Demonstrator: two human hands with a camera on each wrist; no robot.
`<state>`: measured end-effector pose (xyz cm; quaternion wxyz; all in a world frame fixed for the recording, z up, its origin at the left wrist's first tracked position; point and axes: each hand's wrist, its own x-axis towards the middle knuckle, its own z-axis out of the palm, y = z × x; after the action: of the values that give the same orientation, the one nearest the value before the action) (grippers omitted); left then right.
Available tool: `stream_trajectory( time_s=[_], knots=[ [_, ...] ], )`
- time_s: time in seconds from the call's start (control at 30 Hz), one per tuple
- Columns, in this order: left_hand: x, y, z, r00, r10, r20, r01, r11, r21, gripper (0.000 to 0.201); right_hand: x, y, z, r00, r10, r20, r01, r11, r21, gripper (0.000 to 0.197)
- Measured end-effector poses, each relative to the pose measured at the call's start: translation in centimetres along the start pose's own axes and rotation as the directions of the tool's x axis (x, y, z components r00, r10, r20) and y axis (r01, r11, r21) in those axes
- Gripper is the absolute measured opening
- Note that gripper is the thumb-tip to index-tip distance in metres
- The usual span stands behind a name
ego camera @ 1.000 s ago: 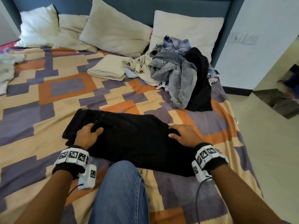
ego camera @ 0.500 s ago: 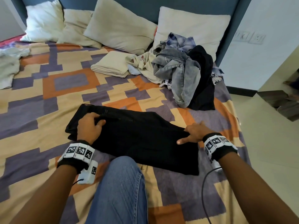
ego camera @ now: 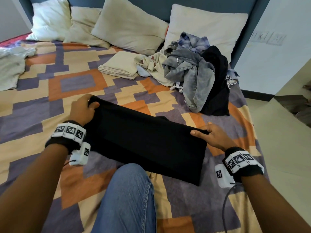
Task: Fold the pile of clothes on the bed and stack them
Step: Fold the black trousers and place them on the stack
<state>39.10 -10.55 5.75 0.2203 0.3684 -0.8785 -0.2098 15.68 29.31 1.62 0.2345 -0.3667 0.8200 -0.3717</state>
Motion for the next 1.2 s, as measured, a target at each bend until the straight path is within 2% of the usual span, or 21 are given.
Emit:
stream_trajectory(
  time_s=[0.07,0.13,0.2,0.27,0.33,0.43,0.53,0.67,0.77,0.83,0.87,0.93,0.97,1.07,1.13,1.2],
  knots=[
    [1.5,-1.5,-0.4,1.000,-0.013,0.010,0.013,1.000,0.025,0.025,1.1,-0.4,1.0,0.999,-0.031,-0.012,0.030,0.998,-0.051,0.037],
    [2.3,-3.2,-0.4,0.997,-0.056,0.058,0.051,0.996,0.078,0.027,2.5,0.3,2.1,0.999,-0.004,-0.035,-0.004,0.972,-0.234,0.035],
    [2.1,-4.8,0.4,0.984,-0.110,0.137,0.092,0.987,0.134,0.030,3.5,1.9,2.9,0.996,0.077,-0.039,-0.087,0.896,-0.435,0.057],
    [1.1,-6.3,2.1,0.970,-0.129,0.205,0.096,0.981,0.167,0.033,3.9,3.1,3.6,0.980,0.178,-0.084,-0.195,0.820,-0.538,0.081],
    [-0.1,-7.5,3.9,0.963,-0.132,0.236,0.090,0.979,0.184,0.036,3.6,3.9,4.1,0.956,0.241,-0.165,-0.292,0.802,-0.521,0.081],
    [-0.8,-8.7,5.5,0.960,-0.168,0.222,0.130,0.976,0.177,0.039,2.8,4.1,4.9,0.941,0.235,-0.244,-0.309,0.891,-0.332,0.064],
    [-0.3,-8.7,5.2,0.979,-0.105,0.173,0.080,0.986,0.146,0.034,1.9,4.6,5.8,0.931,0.205,-0.303,-0.262,0.951,-0.163,0.050],
    [0.8,-7.8,3.8,0.999,0.001,0.041,-0.005,0.994,0.113,0.030,0.3,5.1,7.9,0.911,0.209,-0.355,-0.263,0.958,-0.110,0.064],
    [0.5,-8.6,4.0,0.992,-0.105,0.068,0.100,0.992,0.080,0.039,-0.2,3.8,8.6,0.891,0.230,-0.392,-0.282,0.956,-0.081,0.071],
    [0.1,-9.7,4.3,0.953,-0.273,0.133,0.266,0.962,0.063,0.058,-0.4,2.7,8.6,0.826,0.351,-0.441,-0.332,0.935,0.122,0.071],
    [0.1,-10.4,4.5,0.920,-0.352,0.170,0.346,0.936,0.064,0.073,-0.7,2.4,8.7,0.793,0.428,-0.434,-0.345,0.902,0.259,0.059],
    [0.0,-11.1,4.3,0.864,-0.431,0.260,0.440,0.898,0.023,0.099,-1.3,2.7,9.3,0.761,0.540,-0.359,-0.385,0.822,0.421,0.027],
    [0.1,-11.7,4.2,0.836,-0.456,0.305,0.475,0.880,0.013,0.104,-1.5,3.1,9.6,0.757,0.560,-0.336,-0.394,0.802,0.449,0.027],
    [-0.2,-11.7,3.4,0.750,-0.507,0.424,0.552,0.833,0.020,0.105,-2.1,3.5,10.3,0.764,0.567,-0.309,-0.390,0.786,0.480,0.036],
    [-0.8,-11.1,3.0,0.729,-0.516,0.450,0.594,0.803,-0.041,0.084,-2.2,3.2,10.6,0.775,0.574,-0.263,-0.372,0.751,0.546,0.036],
    [-1.5,-10.4,3.1,0.723,-0.546,0.423,0.643,0.757,-0.121,0.063,-2.5,2.8,10.9,0.786,0.575,-0.227,-0.332,0.703,0.629,0.045]
  ],
)
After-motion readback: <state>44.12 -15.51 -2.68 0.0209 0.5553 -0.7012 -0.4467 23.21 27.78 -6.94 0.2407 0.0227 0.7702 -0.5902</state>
